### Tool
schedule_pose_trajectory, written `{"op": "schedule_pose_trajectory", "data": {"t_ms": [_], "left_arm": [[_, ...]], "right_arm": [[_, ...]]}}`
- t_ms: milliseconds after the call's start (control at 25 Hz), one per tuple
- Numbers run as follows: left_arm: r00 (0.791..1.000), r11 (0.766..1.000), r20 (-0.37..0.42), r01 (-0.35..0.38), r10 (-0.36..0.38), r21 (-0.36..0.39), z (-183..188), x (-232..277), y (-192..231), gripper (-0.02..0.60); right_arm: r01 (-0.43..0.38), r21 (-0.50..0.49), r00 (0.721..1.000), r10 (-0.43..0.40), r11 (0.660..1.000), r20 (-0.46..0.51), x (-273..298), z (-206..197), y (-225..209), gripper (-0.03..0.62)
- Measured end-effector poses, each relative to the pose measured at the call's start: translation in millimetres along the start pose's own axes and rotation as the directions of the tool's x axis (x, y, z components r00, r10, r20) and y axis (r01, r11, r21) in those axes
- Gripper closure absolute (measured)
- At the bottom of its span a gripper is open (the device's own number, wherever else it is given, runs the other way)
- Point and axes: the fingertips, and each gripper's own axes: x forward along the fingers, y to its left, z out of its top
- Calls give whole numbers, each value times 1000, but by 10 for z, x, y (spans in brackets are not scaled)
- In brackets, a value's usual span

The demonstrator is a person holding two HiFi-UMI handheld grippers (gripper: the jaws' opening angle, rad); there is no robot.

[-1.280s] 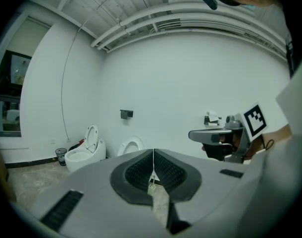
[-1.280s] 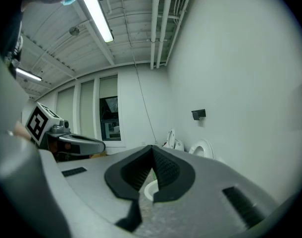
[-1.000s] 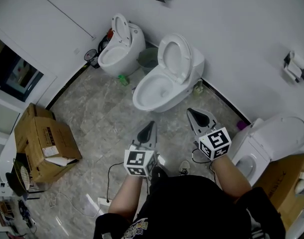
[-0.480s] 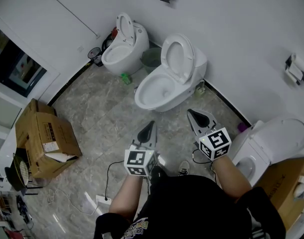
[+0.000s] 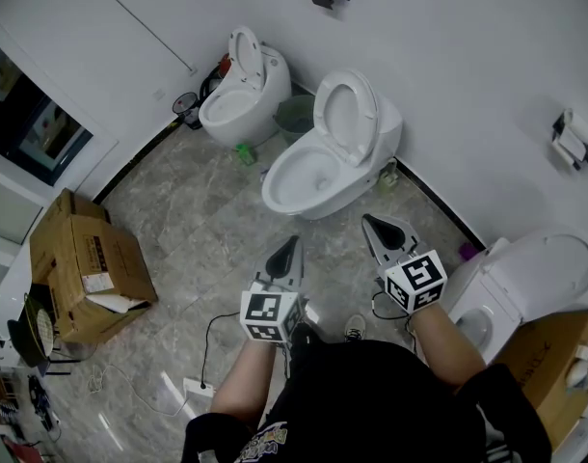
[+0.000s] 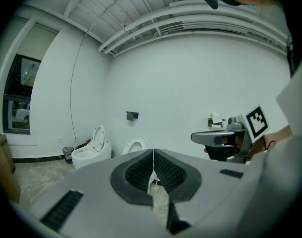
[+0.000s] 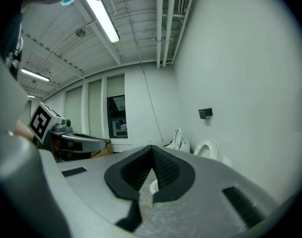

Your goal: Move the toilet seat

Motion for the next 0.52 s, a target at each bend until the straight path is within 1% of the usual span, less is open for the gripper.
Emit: {"op": "schedule_pose_trajectory", "data": {"t_ms": [200,360,520], "left_arm": [[1000,1000,-3,-12,12,2,30,-6,-14,575],[1000,1000,9,-4,4,-1,9,-22,-27,575],[1000,1000,-9,-19,19,-9,-8,-22,-20,575]], "right_arm": [[-5,-1,1000,5,1000,1,-5,-21,5,589],[-9,0,1000,9,1000,-4,-12,-42,28,589],[-12,-1,1000,12,1000,-6,-18,-59,15,589]]}}
